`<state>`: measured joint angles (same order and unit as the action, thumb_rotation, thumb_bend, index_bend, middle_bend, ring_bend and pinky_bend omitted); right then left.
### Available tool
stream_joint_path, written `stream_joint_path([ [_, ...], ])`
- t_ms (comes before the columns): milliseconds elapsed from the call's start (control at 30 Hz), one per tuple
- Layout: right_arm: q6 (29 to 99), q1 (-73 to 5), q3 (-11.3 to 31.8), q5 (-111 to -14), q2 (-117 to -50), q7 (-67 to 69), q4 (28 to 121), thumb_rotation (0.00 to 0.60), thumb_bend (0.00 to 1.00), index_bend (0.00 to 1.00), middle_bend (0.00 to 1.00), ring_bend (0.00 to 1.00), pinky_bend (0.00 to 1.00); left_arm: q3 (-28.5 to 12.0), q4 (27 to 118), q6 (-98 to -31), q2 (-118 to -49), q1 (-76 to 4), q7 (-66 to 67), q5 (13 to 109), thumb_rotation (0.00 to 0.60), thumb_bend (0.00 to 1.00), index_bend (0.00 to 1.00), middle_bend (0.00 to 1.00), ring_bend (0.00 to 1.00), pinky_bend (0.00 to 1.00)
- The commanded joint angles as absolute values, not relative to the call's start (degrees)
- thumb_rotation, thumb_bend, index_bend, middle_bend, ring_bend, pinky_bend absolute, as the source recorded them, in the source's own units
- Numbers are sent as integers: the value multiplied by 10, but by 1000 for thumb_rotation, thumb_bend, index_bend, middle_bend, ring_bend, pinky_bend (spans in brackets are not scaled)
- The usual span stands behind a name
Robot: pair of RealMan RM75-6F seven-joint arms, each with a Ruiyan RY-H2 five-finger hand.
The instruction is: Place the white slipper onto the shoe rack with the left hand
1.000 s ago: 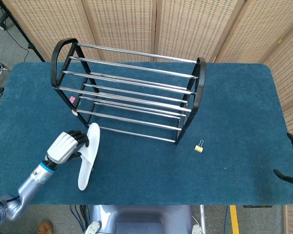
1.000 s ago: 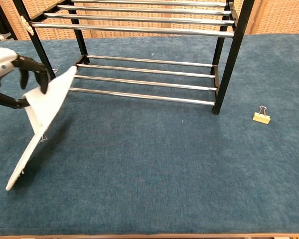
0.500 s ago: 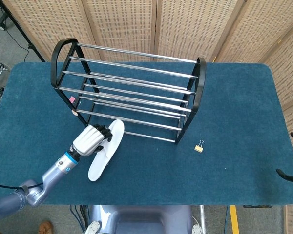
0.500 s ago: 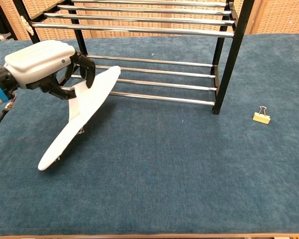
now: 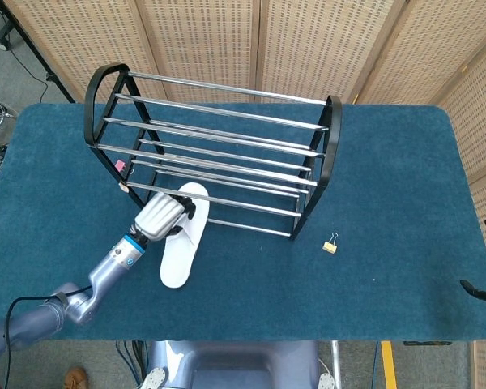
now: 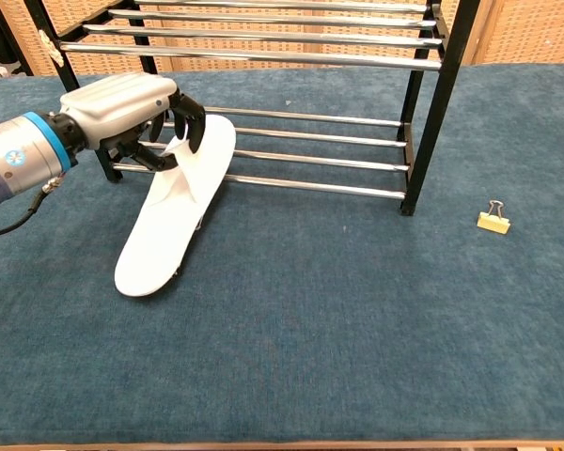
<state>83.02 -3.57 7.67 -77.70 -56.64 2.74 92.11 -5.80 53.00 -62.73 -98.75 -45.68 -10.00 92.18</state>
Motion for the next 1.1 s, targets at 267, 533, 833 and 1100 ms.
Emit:
stream_joint_path([
  [267,825,-36,80,-770,-564,38,916,600,0,0,0,0,0,-69,503,-583,-989,-490,-97,898,600,525,685,535,448,576],
  [533,822,-37,82,-764,-565,38,913,600,0,0,0,0,0,-76,459,-561,-1006,-510,-97,882,600,525,685,536,448,576],
  [833,815,-40,85,-754,-567,34,908,600,0,0,0,0,0,-74,404,-545,-1030,-525,-119,874,600,525,685,536,448,576],
  [1100,801,-47,87,-746,-571,31,902,600,0,0,0,0,0,-78,347,-534,-1052,-544,-140,867,600,524,685,536,448,576],
])
